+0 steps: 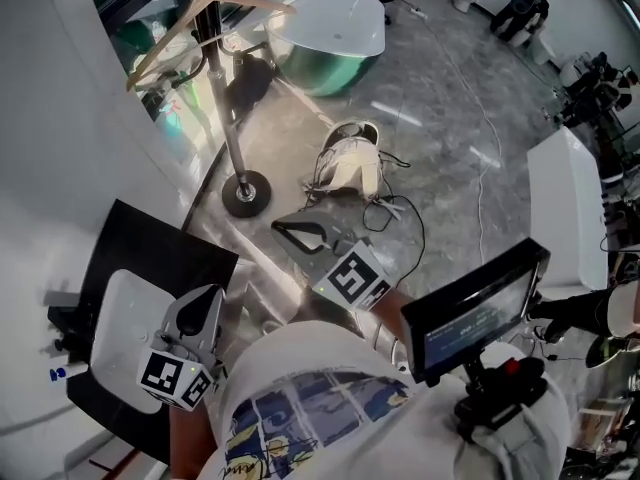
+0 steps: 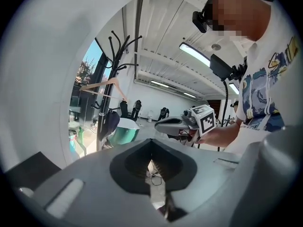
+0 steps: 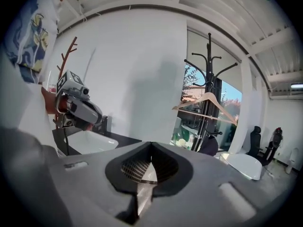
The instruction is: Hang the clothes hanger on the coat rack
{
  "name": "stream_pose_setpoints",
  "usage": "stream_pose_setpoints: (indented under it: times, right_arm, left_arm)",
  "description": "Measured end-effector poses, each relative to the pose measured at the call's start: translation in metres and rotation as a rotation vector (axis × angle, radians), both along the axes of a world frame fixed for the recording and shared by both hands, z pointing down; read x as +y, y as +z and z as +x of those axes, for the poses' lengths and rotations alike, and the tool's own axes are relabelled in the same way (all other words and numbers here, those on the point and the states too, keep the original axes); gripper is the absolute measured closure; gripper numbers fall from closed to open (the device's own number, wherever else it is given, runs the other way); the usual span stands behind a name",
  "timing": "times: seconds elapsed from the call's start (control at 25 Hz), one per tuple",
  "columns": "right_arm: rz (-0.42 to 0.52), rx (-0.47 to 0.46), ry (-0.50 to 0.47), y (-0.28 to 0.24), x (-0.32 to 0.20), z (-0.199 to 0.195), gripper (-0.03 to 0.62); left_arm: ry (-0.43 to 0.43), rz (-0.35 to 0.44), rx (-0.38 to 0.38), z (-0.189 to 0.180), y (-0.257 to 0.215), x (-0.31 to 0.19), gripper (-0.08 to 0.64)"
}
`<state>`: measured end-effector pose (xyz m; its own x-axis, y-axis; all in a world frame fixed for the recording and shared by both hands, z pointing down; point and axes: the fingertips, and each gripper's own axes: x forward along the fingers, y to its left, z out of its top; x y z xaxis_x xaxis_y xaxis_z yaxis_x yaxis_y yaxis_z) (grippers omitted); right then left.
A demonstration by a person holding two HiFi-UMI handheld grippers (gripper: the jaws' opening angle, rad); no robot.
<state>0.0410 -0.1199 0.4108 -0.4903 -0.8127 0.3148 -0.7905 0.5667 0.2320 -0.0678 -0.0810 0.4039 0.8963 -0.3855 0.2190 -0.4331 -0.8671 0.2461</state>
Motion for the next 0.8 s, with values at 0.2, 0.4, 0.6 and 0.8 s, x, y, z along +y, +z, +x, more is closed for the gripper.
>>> stream_pose_setpoints:
  times: [0.2,0.4,0.6,0.8]
  right_arm:
    - [-0.012,-0.016,-0.033,-0.003,0.020,-0.017,0.591]
    - [-0.014,-0.025,-0.060,-0.006,0.033,-0.031,0.591]
    - [-0.012,-0.029,-0.083,-0.008,0.040,-0.040,0.591]
    - [-0.013,-0.021,-0.104,-0.009,0.042,-0.050,0.591]
  left_arm:
    - [0.013,-0.004,0.002,-0.002,-0.002,0.014,0.558]
    - [0.027,-0.002,0.010,-0.003,-0.002,0.024,0.558]
    - [0.030,0.000,0.010,-0.006,-0.001,0.030,0.558]
    - [0.017,0.000,0.006,-0.013,0.000,0.032,0.558]
